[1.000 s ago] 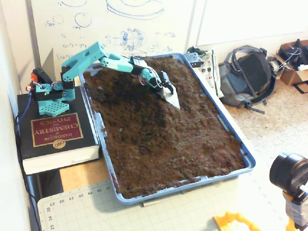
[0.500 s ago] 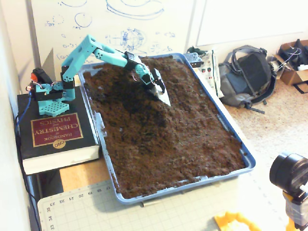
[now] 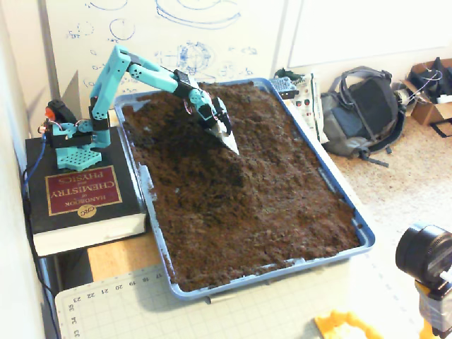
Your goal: Build a berm.
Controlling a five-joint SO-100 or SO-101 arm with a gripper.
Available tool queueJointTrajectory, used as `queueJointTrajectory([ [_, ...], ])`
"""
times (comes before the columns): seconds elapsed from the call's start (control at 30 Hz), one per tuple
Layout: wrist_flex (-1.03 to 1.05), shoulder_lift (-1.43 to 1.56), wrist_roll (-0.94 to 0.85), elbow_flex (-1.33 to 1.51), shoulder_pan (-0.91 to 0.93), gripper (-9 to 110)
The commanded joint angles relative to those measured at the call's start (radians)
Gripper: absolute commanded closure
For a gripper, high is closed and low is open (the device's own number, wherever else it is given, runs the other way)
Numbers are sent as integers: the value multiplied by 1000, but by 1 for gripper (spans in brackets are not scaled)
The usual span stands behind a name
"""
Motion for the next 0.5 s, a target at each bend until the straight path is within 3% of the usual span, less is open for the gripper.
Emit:
queueJointTrajectory([
  [0.0,-5,164,101,-135,-15,101],
  [0.17,-17,106,207,-288,-54,101],
  [0.47,-17,-229,202,-666,-127,101],
])
